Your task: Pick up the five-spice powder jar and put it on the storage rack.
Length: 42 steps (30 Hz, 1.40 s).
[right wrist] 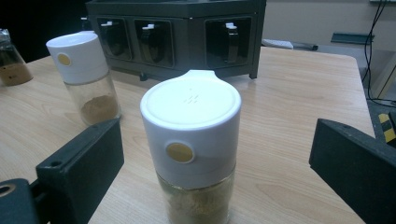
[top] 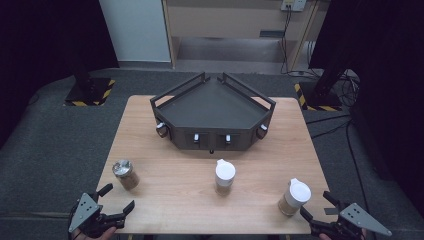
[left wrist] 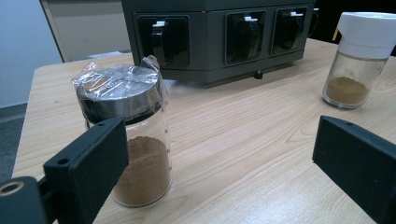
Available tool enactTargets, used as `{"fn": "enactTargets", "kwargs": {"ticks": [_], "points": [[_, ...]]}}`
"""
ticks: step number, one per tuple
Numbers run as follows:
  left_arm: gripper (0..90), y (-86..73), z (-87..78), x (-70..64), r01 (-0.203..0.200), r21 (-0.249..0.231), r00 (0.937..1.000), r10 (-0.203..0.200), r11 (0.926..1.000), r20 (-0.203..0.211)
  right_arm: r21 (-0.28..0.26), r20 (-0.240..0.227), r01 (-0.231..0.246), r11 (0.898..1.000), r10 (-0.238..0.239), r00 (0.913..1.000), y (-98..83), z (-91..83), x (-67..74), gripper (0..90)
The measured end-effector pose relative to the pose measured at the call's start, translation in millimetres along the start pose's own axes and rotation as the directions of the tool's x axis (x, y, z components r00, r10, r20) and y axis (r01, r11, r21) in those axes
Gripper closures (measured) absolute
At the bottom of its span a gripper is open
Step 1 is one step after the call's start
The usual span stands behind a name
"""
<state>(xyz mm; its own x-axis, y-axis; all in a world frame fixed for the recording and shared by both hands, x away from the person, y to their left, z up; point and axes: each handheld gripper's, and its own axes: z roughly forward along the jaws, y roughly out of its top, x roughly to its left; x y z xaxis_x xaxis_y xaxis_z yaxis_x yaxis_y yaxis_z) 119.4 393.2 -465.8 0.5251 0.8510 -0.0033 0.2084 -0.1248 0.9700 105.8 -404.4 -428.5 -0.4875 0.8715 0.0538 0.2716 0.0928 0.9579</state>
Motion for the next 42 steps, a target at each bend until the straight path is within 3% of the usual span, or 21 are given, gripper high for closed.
{"fn": "enactTargets", "kwargs": {"ticks": [37,42], "points": [[2.7,0.4,0.3,-0.5,-0.001,0.008,1.0000,0.000,1.0000,0.008,0.004,-0.010,0.012,1.000,-0.012,0.9999,1.8,2.1,0.7,3.4],[2.8,1.4,-1.4,-2.5,0.009,-0.007,0.9999,-0.009,0.9999,-0.007,0.002,-0.009,0.010,1.000,-0.010,0.9999,1.5,1.9,0.7,3.4]]}}
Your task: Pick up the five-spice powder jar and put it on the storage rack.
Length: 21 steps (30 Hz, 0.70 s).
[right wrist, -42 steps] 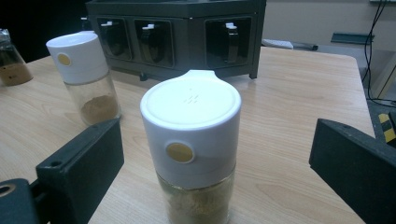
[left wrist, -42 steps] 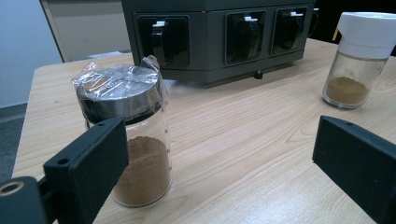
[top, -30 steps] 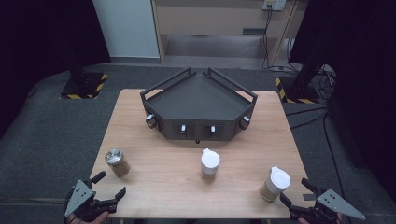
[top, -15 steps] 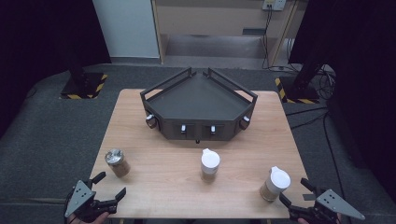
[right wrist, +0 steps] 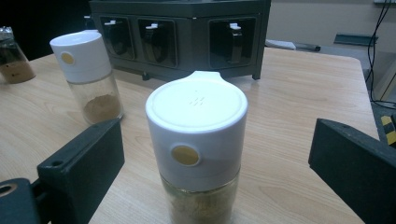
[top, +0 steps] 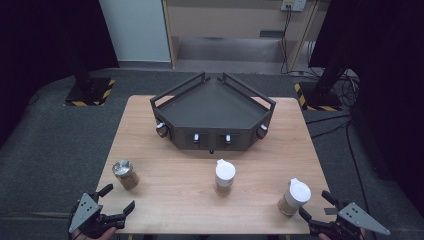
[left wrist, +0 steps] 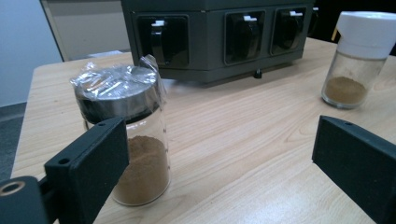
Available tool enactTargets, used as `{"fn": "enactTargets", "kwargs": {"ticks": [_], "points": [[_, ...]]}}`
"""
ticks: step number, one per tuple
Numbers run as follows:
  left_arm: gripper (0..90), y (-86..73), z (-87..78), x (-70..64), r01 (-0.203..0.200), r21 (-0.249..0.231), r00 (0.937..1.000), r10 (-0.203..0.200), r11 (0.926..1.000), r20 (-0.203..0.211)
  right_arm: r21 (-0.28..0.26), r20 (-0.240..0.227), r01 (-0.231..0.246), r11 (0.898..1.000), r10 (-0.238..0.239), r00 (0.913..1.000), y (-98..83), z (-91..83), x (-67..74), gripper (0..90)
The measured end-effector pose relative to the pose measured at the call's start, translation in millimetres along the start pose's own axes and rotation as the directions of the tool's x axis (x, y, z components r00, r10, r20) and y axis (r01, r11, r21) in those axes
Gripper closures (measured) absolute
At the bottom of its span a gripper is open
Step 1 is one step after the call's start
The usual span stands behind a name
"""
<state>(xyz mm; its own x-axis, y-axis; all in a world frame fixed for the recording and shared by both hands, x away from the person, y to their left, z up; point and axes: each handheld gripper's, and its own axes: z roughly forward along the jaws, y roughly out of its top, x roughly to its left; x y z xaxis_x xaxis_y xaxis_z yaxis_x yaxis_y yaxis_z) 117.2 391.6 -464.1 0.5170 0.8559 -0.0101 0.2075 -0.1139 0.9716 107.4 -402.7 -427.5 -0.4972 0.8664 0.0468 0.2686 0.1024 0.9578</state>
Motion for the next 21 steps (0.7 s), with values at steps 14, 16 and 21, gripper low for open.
{"fn": "enactTargets", "kwargs": {"ticks": [14,16,21], "points": [[3.0,19.8,-2.7,-3.5,0.012,0.007,0.9985,-0.012,0.9999,-0.053,0.006,-0.005,0.006,1.000,-0.006,1.0000,0.9,2.1,-0.3,3.4],[3.0,24.7,-3.8,-2.0,0.001,0.014,0.9983,0.000,0.9999,-0.058,0.006,-0.006,0.006,1.000,-0.005,1.0000,0.9,2.1,-0.3,3.4],[3.0,33.6,-4.0,3.8,-0.010,0.023,0.9984,0.011,0.9997,-0.056,0.007,-0.004,0.006,1.000,-0.006,1.0000,1.0,2.1,-0.2,3.5]]}}
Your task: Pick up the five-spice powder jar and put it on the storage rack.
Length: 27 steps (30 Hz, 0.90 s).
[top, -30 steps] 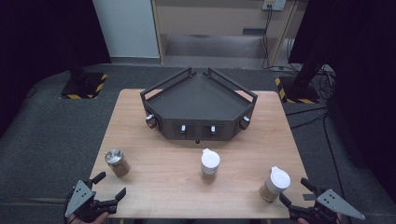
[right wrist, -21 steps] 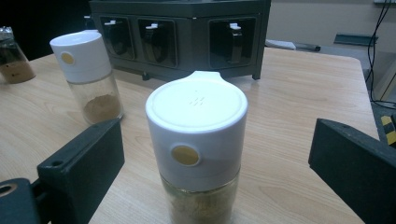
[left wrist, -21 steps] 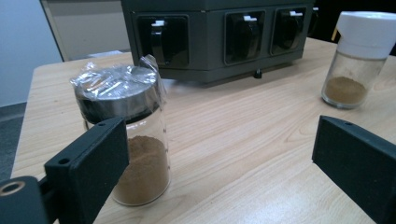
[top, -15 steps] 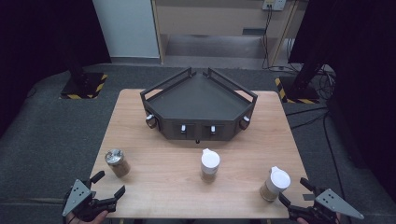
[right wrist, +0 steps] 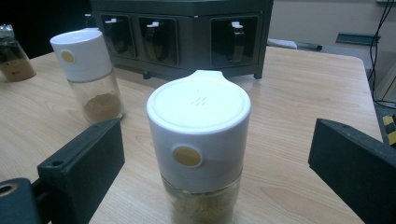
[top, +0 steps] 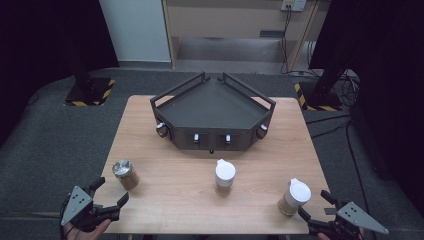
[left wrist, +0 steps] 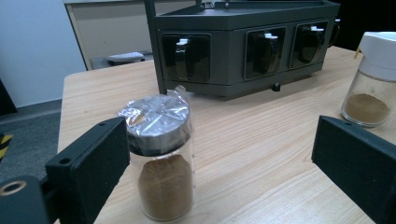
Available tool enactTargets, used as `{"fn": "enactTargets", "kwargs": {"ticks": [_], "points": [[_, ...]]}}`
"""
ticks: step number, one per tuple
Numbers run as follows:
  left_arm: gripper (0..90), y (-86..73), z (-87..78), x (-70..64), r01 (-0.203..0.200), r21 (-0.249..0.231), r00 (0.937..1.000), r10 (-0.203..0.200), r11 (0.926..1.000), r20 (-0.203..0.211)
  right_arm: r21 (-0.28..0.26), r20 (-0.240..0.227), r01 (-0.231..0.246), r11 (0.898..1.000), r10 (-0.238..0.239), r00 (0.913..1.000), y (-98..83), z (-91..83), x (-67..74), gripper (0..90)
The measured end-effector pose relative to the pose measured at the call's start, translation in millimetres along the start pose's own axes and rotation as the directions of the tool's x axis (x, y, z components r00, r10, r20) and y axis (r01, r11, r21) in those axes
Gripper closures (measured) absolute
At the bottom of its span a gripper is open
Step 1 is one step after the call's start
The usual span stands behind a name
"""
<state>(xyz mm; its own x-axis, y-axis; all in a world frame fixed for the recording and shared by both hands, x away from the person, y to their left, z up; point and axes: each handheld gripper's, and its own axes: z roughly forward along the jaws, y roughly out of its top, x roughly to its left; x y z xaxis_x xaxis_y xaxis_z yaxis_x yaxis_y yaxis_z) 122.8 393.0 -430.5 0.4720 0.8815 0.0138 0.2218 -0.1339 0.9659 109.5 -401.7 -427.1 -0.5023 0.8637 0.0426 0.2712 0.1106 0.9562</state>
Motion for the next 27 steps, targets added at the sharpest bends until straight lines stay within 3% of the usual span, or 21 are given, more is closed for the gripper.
{"fn": "enactTargets", "kwargs": {"ticks": [12,21,27], "points": [[2.8,24.3,9.6,21.5,-0.031,0.049,0.9990,0.029,0.9983,0.033,0.002,0.000,0.002,1.000,-0.002,1.0000,0.2,0.2,0.1,4.0],[2.9,32.7,18.1,36.5,-0.006,0.060,0.9985,0.002,0.9982,0.055,0.000,0.001,0.001,1.000,-0.001,1.0000,0.0,-0.1,0.0,4.1],[3.4,37.7,29.2,46.7,-0.008,0.094,0.9980,0.002,0.9955,0.064,0.001,0.001,0.001,1.000,-0.001,1.0000,0.1,0.1,0.1,4.1]]}}
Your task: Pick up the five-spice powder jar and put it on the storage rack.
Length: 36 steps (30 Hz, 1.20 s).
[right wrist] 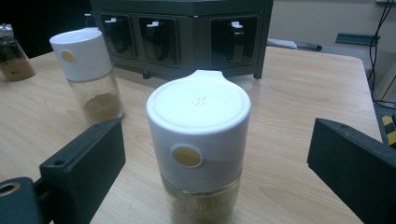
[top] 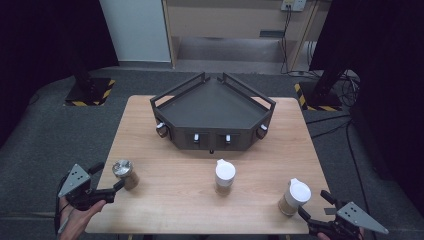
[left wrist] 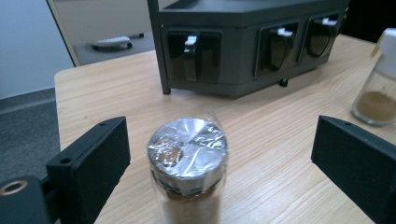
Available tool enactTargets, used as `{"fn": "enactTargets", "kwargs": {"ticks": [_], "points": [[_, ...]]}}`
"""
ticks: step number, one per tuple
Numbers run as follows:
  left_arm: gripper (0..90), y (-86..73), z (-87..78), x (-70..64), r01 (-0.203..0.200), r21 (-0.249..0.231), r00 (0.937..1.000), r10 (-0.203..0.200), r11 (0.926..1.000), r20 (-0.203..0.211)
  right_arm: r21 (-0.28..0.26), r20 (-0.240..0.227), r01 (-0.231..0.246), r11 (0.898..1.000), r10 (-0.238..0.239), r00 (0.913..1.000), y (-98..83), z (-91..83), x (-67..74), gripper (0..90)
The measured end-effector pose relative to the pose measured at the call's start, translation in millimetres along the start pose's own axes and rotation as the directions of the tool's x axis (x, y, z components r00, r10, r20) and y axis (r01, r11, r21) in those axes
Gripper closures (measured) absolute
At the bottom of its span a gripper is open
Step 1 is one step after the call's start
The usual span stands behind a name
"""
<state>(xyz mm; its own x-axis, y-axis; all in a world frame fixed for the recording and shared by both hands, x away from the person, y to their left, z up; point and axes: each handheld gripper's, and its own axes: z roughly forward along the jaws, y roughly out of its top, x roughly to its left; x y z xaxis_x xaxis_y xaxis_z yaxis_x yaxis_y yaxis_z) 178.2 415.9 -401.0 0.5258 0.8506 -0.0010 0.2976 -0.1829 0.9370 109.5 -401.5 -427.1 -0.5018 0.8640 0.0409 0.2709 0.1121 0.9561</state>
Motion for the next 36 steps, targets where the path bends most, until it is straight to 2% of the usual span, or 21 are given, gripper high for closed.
{"fn": "enactTargets", "kwargs": {"ticks": [6,9,14,24,32,36], "points": [[4.5,3.7,12.5,6.7,-0.009,0.031,1.0000,0.009,0.9995,0.001,0.000,0.001,0.000,1.000,0.000,1.0000,0.1,-0.1,0.1,4.2],[5.2,2.5,17.8,10.2,0.006,0.033,0.9999,-0.006,0.9994,0.009,0.000,0.001,0.000,1.000,0.000,1.0000,0.0,-0.2,0.0,4.2],[7.0,1.7,27.5,13.8,0.008,0.046,0.9999,-0.009,0.9989,0.014,0.000,0.001,-0.001,1.000,0.001,1.0000,-0.1,-0.1,-0.1,4.3],[14.9,-3.5,44.1,20.5,0.005,0.071,0.9995,-0.007,0.9974,0.031,0.002,0.001,0.001,1.000,-0.001,1.0000,0.0,0.1,0.1,4.6],[21.2,-10.1,51.8,22.7,0.020,0.069,0.9992,-0.022,0.9974,0.033,0.002,0.001,0.002,1.000,-0.002,1.0000,0.0,0.1,0.1,4.9],[27.0,-12.8,53.1,21.8,0.012,0.065,0.9996,-0.013,0.9978,0.026,0.003,0.002,0.003,1.000,-0.003,1.0000,0.2,0.2,0.4,4.9]]}}
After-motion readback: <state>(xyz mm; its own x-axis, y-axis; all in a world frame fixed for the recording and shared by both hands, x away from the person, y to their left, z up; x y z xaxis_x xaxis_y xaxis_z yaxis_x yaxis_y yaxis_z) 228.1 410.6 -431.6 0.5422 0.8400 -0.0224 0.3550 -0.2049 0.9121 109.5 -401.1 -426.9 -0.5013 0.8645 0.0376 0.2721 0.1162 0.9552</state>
